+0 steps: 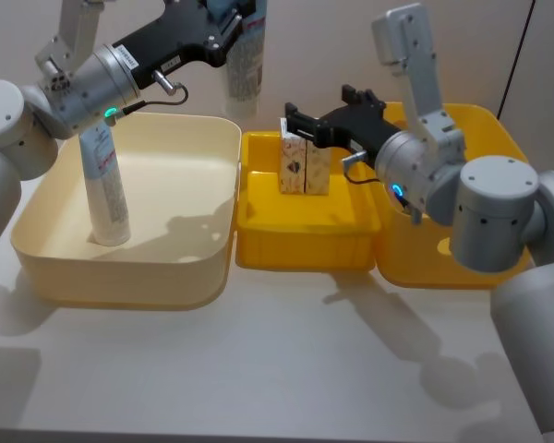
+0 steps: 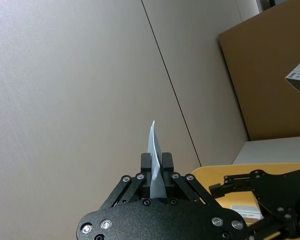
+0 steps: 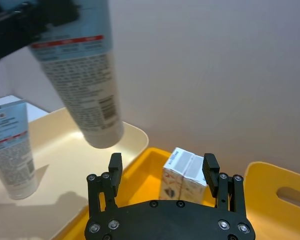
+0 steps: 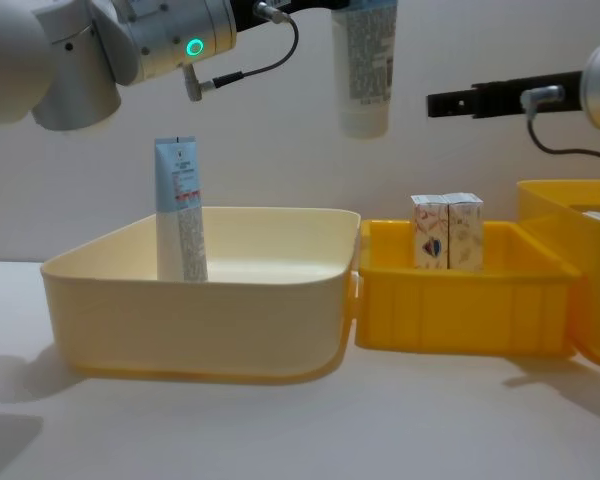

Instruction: Bimanual collaborative sorting of washing and personal care products

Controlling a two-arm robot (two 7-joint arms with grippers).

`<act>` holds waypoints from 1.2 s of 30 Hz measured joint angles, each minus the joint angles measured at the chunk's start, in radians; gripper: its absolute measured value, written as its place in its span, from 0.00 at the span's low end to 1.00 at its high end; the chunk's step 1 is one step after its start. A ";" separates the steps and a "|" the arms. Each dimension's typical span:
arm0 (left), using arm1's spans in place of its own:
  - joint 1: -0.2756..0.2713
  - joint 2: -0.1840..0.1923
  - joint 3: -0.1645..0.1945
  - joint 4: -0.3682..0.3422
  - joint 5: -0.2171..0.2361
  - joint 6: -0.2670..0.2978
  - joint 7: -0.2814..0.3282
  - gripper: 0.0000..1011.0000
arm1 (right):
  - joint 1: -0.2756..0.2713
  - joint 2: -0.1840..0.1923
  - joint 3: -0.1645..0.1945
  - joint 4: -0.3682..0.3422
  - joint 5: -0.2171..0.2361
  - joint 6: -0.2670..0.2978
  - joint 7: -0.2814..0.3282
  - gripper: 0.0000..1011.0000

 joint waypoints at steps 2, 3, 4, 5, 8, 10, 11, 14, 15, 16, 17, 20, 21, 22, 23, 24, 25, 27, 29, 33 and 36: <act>0.000 0.000 0.000 0.000 0.000 0.000 0.000 0.13 | 0.009 0.004 -0.013 0.010 0.002 -0.014 0.021 0.99; 0.000 0.000 0.000 0.001 0.000 0.000 0.000 0.13 | 0.011 0.005 -0.017 0.013 0.002 -0.018 0.030 0.99; 0.000 0.000 0.000 0.001 0.000 -0.001 0.000 0.12 | 0.019 0.007 -0.026 0.020 0.004 -0.028 0.043 0.99; 0.000 0.000 0.000 0.001 0.000 -0.001 0.000 0.13 | 0.022 0.007 -0.030 0.023 0.004 -0.034 0.050 0.99; -0.001 -0.001 0.000 0.001 0.000 -0.001 -0.001 0.13 | 0.032 0.008 -0.040 0.033 0.006 -0.046 0.066 0.99; -0.001 -0.001 0.000 0.002 0.000 -0.001 -0.001 0.12 | 0.041 0.007 -0.052 0.044 0.006 -0.057 0.079 0.99; -0.001 -0.001 0.000 0.002 0.000 -0.001 -0.001 0.13 | 0.048 0.007 -0.060 0.052 0.007 -0.066 0.087 0.99; -0.001 -0.001 0.000 0.002 0.000 -0.002 -0.001 0.12 | 0.060 0.006 -0.072 0.065 0.007 -0.079 0.097 0.99; -0.001 -0.001 0.000 0.002 0.000 -0.002 0.000 0.13 | 0.062 0.006 -0.074 0.067 0.007 -0.082 0.099 0.99; -0.001 -0.001 0.000 0.002 0.000 -0.002 0.000 0.12 | 0.065 0.005 -0.077 0.071 0.007 -0.085 0.100 0.99; -0.001 -0.001 0.000 0.002 0.000 -0.002 0.000 0.13 | 0.069 0.005 -0.081 0.076 0.006 -0.090 0.101 0.99; -0.002 -0.001 0.000 0.003 0.000 -0.002 0.000 0.12 | 0.076 0.002 -0.089 0.086 0.004 -0.099 0.101 0.99; -0.002 -0.001 0.000 0.003 0.000 -0.002 0.000 0.12 | 0.081 0.001 -0.092 0.093 0.001 -0.105 0.099 0.99; -0.002 -0.001 0.000 0.003 0.000 -0.002 0.000 0.12 | 0.084 -0.001 -0.095 0.098 0.000 -0.108 0.098 0.99; -0.002 -0.001 0.000 0.003 0.000 -0.002 0.000 0.13 | 0.087 -0.002 -0.097 0.101 -0.002 -0.111 0.097 0.99; -0.002 -0.001 0.000 0.003 0.000 -0.002 0.000 0.13 | 0.091 -0.004 -0.101 0.108 -0.004 -0.117 0.093 0.99; -0.002 -0.001 0.000 0.003 0.000 -0.002 0.000 0.13 | 0.094 -0.006 -0.103 0.112 -0.006 -0.120 0.091 0.99; -0.002 -0.001 0.000 0.003 0.000 -0.002 0.000 0.13 | 0.102 -0.011 -0.109 0.127 -0.009 -0.129 0.085 0.99; -0.002 -0.001 0.000 0.003 0.000 -0.002 0.000 0.12 | 0.107 -0.015 -0.112 0.135 -0.011 -0.137 0.081 0.99; -0.002 -0.001 0.000 0.003 0.000 -0.002 0.000 0.13 | 0.122 -0.028 -0.123 0.162 -0.015 -0.157 0.073 0.99; -0.002 -0.001 0.000 0.003 0.000 -0.002 0.000 0.12 | 0.139 -0.042 -0.131 0.192 -0.017 -0.181 0.062 0.99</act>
